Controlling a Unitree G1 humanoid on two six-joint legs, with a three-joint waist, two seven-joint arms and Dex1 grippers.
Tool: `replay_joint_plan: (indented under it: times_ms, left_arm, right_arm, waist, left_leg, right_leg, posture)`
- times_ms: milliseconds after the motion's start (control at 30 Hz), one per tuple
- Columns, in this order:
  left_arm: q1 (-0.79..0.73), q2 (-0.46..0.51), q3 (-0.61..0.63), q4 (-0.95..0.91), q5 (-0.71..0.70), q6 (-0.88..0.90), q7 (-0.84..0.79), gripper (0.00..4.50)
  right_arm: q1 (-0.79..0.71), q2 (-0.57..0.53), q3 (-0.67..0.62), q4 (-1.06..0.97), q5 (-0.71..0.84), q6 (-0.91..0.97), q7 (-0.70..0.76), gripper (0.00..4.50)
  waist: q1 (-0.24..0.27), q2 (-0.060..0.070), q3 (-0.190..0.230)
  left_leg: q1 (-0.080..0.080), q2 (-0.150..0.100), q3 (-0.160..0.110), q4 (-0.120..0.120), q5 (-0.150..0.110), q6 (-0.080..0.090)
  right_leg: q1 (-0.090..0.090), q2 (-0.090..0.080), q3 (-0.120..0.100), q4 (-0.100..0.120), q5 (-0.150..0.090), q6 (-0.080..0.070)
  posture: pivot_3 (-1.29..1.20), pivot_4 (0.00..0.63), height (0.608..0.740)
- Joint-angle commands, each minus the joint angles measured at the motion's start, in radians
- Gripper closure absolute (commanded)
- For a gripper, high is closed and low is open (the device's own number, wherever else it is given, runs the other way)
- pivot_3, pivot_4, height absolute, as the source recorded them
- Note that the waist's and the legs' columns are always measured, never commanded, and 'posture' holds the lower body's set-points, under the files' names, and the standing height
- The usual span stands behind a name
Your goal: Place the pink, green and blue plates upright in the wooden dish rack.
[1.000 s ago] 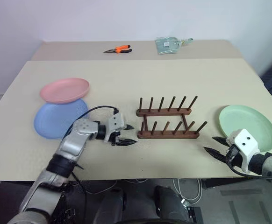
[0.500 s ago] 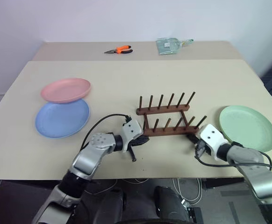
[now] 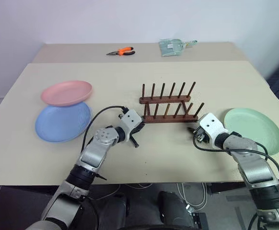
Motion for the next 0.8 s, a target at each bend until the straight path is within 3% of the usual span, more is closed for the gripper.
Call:
replay_joint_plan:
  times_ms: [33, 100, 200, 300, 333, 400, 500, 600, 800]
  left_arm:
    - [0.060, 0.042, 0.147, -0.121, -0.125, 0.076, -0.036, 4.24]
    - [0.052, 0.049, 0.278, -0.172, -0.206, 0.125, -0.004, 3.68]
    - [-0.034, 0.046, 0.431, -0.154, -0.208, 0.182, 0.168, 2.19]
    - [-0.135, 0.013, 0.548, -0.128, -0.191, 0.238, 0.364, 0.68]
    - [-0.175, -0.008, 0.600, -0.125, -0.199, 0.258, 0.437, 0.31]
    - [-0.281, -0.078, 0.790, -0.136, -0.244, 0.271, 0.673, 0.31]
    - [-0.344, -0.142, 0.958, -0.169, -0.291, 0.295, 0.875, 0.31]
    - [-0.335, -0.163, 1.027, -0.220, -0.324, 0.327, 0.962, 0.31]
    - [-0.352, -0.223, 1.206, -0.180, -0.542, 0.422, 1.069, 0.31]
  right_arm:
    - [0.010, -0.016, -0.038, -0.122, 0.053, 0.008, 0.043, 0.82]
    - [0.010, -0.024, -0.037, -0.144, 0.061, 0.002, 0.060, 0.81]
    - [-0.008, -0.018, -0.030, -0.130, 0.091, 0.021, 0.090, 0.81]
    - [-0.029, -0.012, -0.013, -0.103, 0.111, 0.029, 0.117, 0.01]
    - [-0.039, -0.009, -0.002, -0.098, 0.113, 0.025, 0.127, 0.00]
    - [-0.078, 0.009, 0.031, -0.060, 0.083, -0.006, 0.115, 0.00]
    - [-0.102, 0.019, 0.058, -0.028, 0.061, -0.034, 0.113, 0.00]
    - [-0.111, 0.023, 0.077, -0.006, 0.050, -0.059, 0.119, 0.00]
    - [-0.123, 0.035, 0.079, 0.014, 0.040, -0.103, 0.114, 0.00]
  waist:
    - [-0.010, 0.000, 0.000]
    - [-0.013, 0.001, 0.002]
    - [-0.008, 0.000, 0.002]
    - [0.004, -0.001, 0.002]
    - [0.006, -0.001, 0.002]
    - [0.010, -0.003, 0.003]
    - [0.009, -0.004, 0.004]
    - [0.009, -0.005, 0.004]
    - [0.014, -0.009, 0.006]
  left_leg:
    - [0.000, 0.000, 0.000, 0.000, 0.000, 0.000]
    - [-0.002, 0.000, -0.001, 0.000, 0.000, 0.000]
    - [-0.003, 0.000, -0.002, 0.000, 0.000, 0.000]
    - [-0.003, -0.001, -0.003, 0.002, 0.000, -0.001]
    - [-0.003, -0.001, -0.003, 0.002, 0.000, -0.001]
    - [-0.003, -0.001, -0.002, 0.001, 0.000, -0.001]
    - [-0.003, -0.001, -0.003, 0.000, 0.001, -0.002]
    - [-0.003, -0.001, -0.002, 0.000, 0.001, -0.003]
    - [-0.003, -0.002, -0.003, 0.001, 0.002, -0.004]
  right_leg:
    - [-0.001, 0.000, 0.000, 0.000, 0.000, 0.000]
    - [-0.003, 0.000, 0.000, 0.001, 0.000, 0.000]
    - [-0.003, 0.000, -0.001, 0.002, 0.000, 0.000]
    - [-0.001, 0.000, -0.001, 0.001, 0.000, 0.000]
    - [-0.001, 0.000, -0.001, -0.001, 0.000, 0.001]
    - [-0.001, -0.001, -0.001, -0.001, 0.000, 0.001]
    - [-0.002, 0.000, -0.001, -0.001, 0.001, 0.002]
    - [-0.002, 0.000, -0.001, -0.001, 0.001, 0.002]
    - [-0.001, 0.000, -0.001, -0.001, 0.003, 0.000]
  posture:
    - [0.00, 0.150, 0.740]
    - [0.00, 0.150, 0.740]
    - [0.00, 0.150, 0.740]
    - [0.00, 0.150, 0.740]
    - [0.00, 0.150, 0.740]
    - [0.00, 0.150, 0.740]
    - [0.00, 0.150, 0.740]
    - [0.00, 0.150, 0.740]
    - [0.00, 0.150, 0.740]
